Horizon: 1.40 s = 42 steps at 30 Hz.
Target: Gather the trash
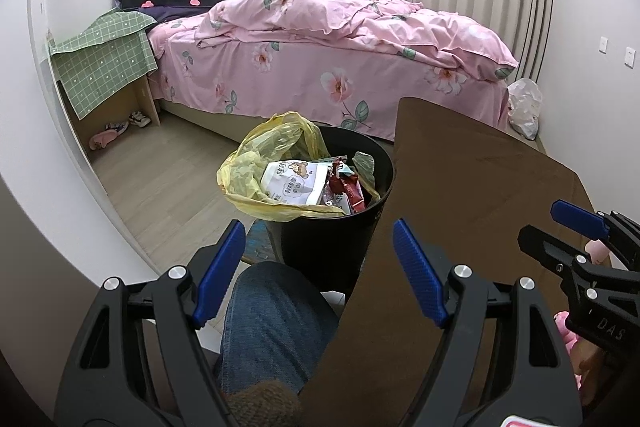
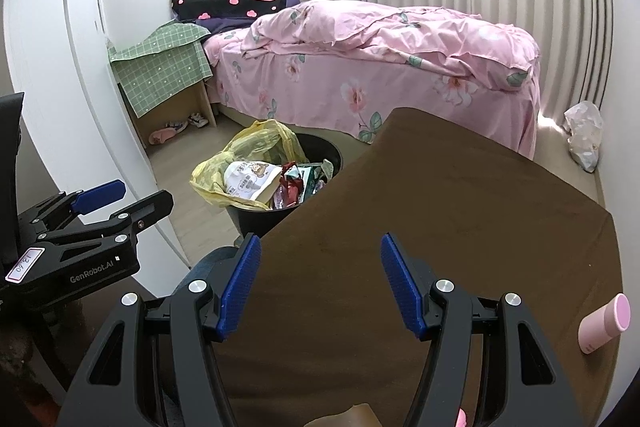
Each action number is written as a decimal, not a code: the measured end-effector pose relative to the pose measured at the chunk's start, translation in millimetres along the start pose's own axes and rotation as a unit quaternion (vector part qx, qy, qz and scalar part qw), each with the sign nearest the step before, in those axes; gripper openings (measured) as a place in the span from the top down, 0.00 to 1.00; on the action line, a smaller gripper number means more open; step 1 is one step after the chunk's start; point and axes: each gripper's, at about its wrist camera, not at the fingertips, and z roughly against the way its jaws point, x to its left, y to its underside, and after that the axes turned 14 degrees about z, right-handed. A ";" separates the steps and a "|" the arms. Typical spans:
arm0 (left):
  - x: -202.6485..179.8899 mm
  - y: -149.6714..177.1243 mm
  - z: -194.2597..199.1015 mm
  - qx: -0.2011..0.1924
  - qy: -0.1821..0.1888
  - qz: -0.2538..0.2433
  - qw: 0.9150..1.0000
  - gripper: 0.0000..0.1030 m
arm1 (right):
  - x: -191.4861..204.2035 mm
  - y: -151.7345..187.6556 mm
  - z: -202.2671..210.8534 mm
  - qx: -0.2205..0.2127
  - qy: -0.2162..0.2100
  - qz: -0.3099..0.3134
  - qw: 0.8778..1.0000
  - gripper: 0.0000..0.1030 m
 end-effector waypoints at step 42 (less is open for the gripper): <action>1.6 2.4 -1.9 0.007 0.009 0.000 1.000 0.30 | 1.9 -0.6 -0.2 0.008 0.015 0.006 1.000 0.43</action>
